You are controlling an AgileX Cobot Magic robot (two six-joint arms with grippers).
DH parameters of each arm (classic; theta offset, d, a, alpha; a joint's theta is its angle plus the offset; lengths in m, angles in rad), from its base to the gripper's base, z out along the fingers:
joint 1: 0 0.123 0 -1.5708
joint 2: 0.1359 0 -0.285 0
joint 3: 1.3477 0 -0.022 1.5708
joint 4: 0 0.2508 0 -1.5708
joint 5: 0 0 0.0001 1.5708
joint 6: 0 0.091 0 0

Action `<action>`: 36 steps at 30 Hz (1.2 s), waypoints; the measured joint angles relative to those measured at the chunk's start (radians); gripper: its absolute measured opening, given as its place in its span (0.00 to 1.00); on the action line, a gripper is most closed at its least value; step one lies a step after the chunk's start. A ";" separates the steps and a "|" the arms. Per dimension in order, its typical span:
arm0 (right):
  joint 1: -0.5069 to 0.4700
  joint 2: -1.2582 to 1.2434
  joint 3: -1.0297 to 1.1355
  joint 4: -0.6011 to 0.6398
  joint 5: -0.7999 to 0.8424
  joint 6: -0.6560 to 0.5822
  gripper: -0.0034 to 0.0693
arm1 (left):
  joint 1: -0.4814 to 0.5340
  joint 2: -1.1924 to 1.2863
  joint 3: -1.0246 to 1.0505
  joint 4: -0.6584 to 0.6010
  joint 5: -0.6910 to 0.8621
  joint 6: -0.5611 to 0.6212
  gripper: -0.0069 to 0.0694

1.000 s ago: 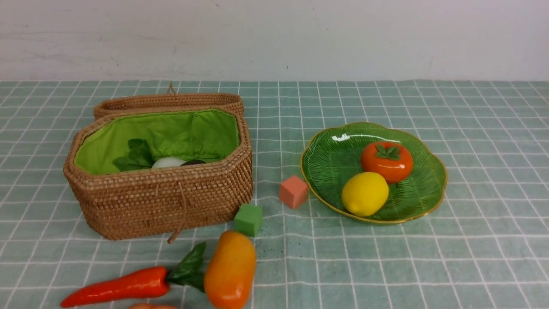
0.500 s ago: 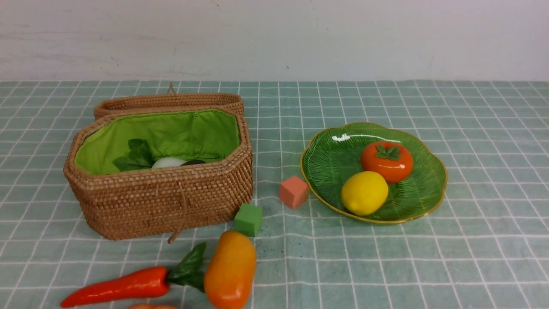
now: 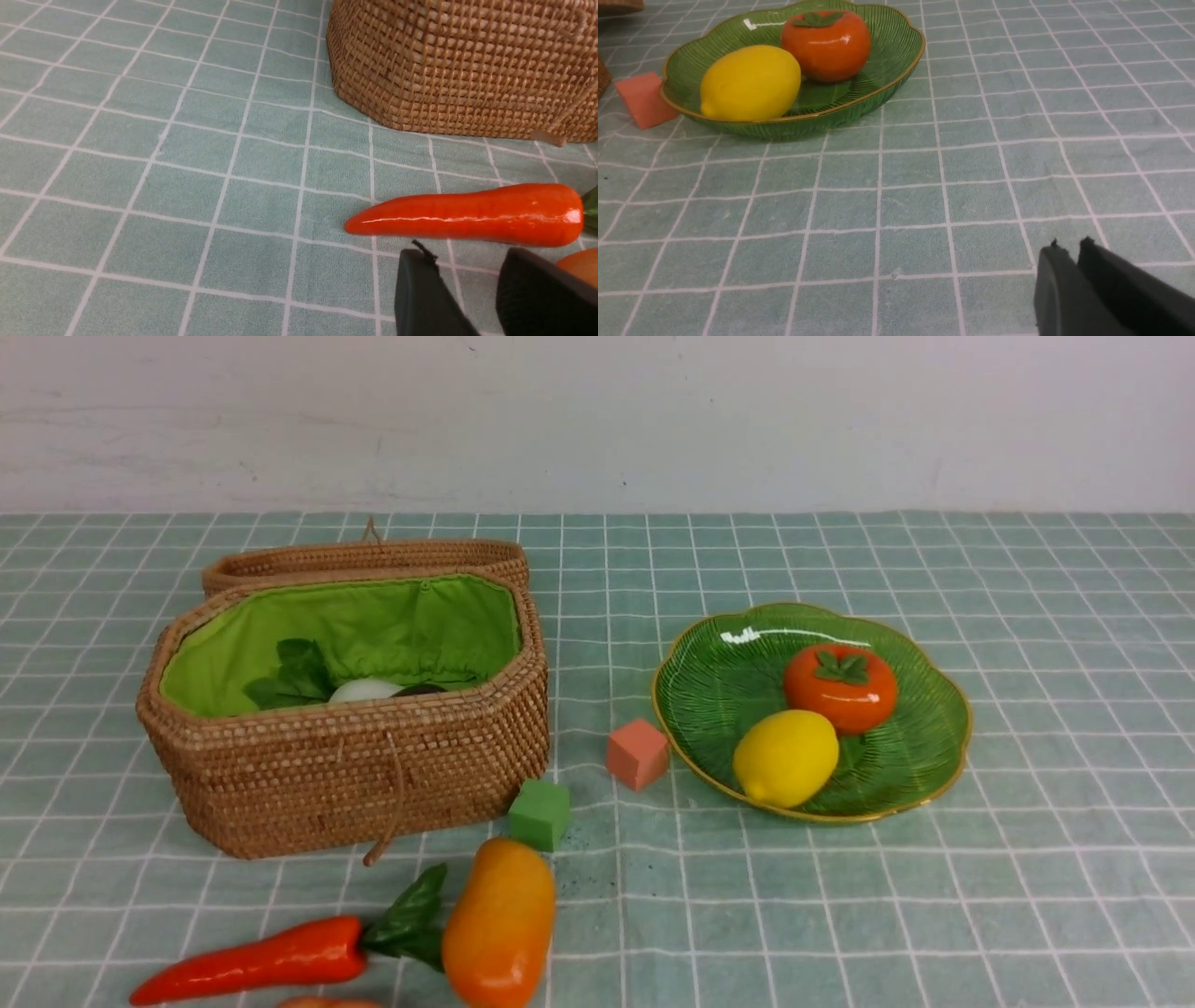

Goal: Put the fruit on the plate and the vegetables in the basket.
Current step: Use the left arm to grab a carrot and put it into the left basket

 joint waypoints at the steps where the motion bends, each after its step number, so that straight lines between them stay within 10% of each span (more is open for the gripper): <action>1: 0.000 0.000 0.000 0.000 0.000 0.000 0.14 | 0.000 0.000 0.000 0.001 0.000 0.000 0.40; 36: 0.000 0.000 0.001 0.000 -0.002 0.000 0.20 | 0.000 0.000 0.001 -0.062 -0.087 -0.049 0.40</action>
